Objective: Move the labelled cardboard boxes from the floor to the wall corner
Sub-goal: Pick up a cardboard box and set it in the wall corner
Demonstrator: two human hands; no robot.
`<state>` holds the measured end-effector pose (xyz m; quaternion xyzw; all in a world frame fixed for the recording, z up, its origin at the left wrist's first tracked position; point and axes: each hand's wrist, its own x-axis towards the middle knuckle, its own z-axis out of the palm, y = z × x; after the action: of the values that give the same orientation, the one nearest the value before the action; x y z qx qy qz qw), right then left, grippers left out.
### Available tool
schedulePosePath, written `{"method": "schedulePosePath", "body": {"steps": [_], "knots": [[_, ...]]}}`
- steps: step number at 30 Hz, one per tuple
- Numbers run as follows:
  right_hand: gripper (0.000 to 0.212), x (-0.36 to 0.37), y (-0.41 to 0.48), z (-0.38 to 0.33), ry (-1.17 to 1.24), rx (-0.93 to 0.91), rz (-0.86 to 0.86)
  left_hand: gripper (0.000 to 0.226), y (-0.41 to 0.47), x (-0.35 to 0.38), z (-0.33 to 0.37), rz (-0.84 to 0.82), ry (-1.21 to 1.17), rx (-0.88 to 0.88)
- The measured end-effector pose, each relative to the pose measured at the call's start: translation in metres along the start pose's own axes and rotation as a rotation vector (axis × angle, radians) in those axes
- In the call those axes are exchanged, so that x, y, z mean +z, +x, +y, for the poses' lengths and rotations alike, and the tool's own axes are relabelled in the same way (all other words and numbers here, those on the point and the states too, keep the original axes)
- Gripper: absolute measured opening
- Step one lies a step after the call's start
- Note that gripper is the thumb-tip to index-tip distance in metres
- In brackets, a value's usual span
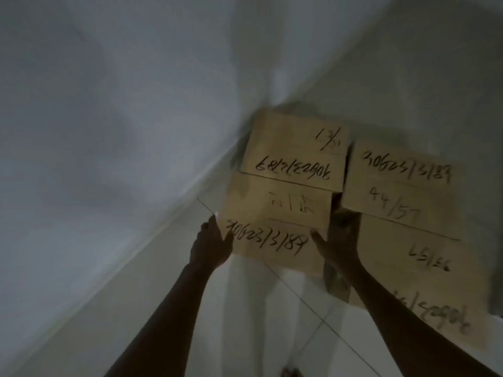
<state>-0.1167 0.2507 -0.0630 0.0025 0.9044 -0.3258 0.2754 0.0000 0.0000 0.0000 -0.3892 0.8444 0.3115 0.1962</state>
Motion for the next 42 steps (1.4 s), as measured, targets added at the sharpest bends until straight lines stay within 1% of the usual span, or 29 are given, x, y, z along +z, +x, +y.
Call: {"method": "schedulePosePath", "body": {"steps": [1, 3, 5, 6, 9, 12, 15, 16, 19, 20, 21, 24, 26, 29, 30, 31, 33, 34, 37, 39, 42], "knots": [[0.078, 0.008, 0.011, 0.007, 0.059, 0.001, 0.025, 0.073, 0.019, 0.014, -0.008, 0.068, -0.052, -0.031], [0.071, 0.021, 0.025, 0.011, 0.205, 0.072, -0.01, 0.089, 0.047, 0.03, -0.017, 0.119, -0.155, -0.128], [0.067, 0.029, 0.039, 0.026, 0.298, 0.125, -0.065, 0.097, 0.073, 0.045, -0.03, 0.057, -0.282, -0.189], [0.066, 0.034, 0.04, 0.031, 0.336, 0.156, -0.099, 0.095, 0.078, 0.053, -0.036, 0.016, -0.318, -0.206], [0.071, 0.041, 0.041, 0.042, 0.457, 0.296, -0.173, 0.091, 0.084, 0.072, -0.056, 0.013, -0.345, -0.178], [0.069, 0.04, 0.028, 0.034, 0.544, 0.355, -0.203, 0.076, 0.058, 0.063, -0.058, 0.021, -0.393, -0.228], [0.057, 0.033, 0.003, 0.015, 0.508, 0.34, -0.266, 0.072, 0.02, 0.046, -0.071, 0.063, -0.425, -0.292], [0.059, 0.03, -0.009, 0.005, 0.493, 0.329, -0.279, 0.072, 0.003, 0.037, -0.076, 0.074, -0.445, -0.309], [0.087, 0.024, -0.048, -0.031, 0.423, 0.292, -0.363, 0.071, -0.047, 0.007, -0.097, 0.12, -0.5, -0.373], [0.092, 0.023, -0.059, -0.041, 0.397, 0.286, -0.383, 0.07, -0.065, -0.004, -0.104, 0.132, -0.52, -0.395], [0.091, 0.023, -0.071, -0.055, 0.364, 0.284, -0.407, 0.069, -0.083, -0.014, -0.111, 0.144, -0.542, -0.413], [0.075, 0.029, -0.111, -0.096, 0.257, 0.276, -0.471, 0.063, -0.134, -0.043, -0.14, 0.179, -0.605, -0.493], [0.079, 0.041, -0.136, -0.116, 0.19, 0.258, -0.486, 0.059, -0.165, -0.058, -0.165, 0.197, -0.662, -0.535], [0.09, 0.074, -0.175, -0.141, 0.114, 0.222, -0.52, 0.06, -0.205, -0.072, -0.218, 0.225, -0.731, -0.589], [0.089, 0.087, -0.19, -0.15, 0.104, 0.222, -0.531, 0.06, -0.218, -0.074, -0.237, 0.231, -0.757, -0.606], [0.082, 0.102, -0.207, -0.161, 0.107, 0.211, -0.552, 0.061, -0.231, -0.077, -0.259, 0.248, -0.784, -0.621], [0.059, 0.133, -0.24, -0.177, 0.093, 0.163, -0.571, 0.06, -0.256, -0.079, -0.301, 0.279, -0.841, -0.648], [0.052, 0.151, -0.256, -0.183, 0.072, 0.141, -0.576, 0.06, -0.267, -0.078, -0.324, 0.296, -0.87, -0.658], [0.047, 0.211, -0.306, -0.194, 0.027, 0.077, -0.619, 0.062, -0.304, -0.069, -0.399, 0.345, -0.954, -0.666], [0.053, 0.256, -0.342, -0.195, 0.004, 0.045, -0.681, 0.064, -0.335, -0.06, -0.455, 0.352, -0.991, -0.676], [0.074, 0.325, -0.399, -0.193, -0.083, 0.021, -0.751, 0.067, -0.383, -0.049, -0.538, 0.336, -1.061, -0.709]]}}
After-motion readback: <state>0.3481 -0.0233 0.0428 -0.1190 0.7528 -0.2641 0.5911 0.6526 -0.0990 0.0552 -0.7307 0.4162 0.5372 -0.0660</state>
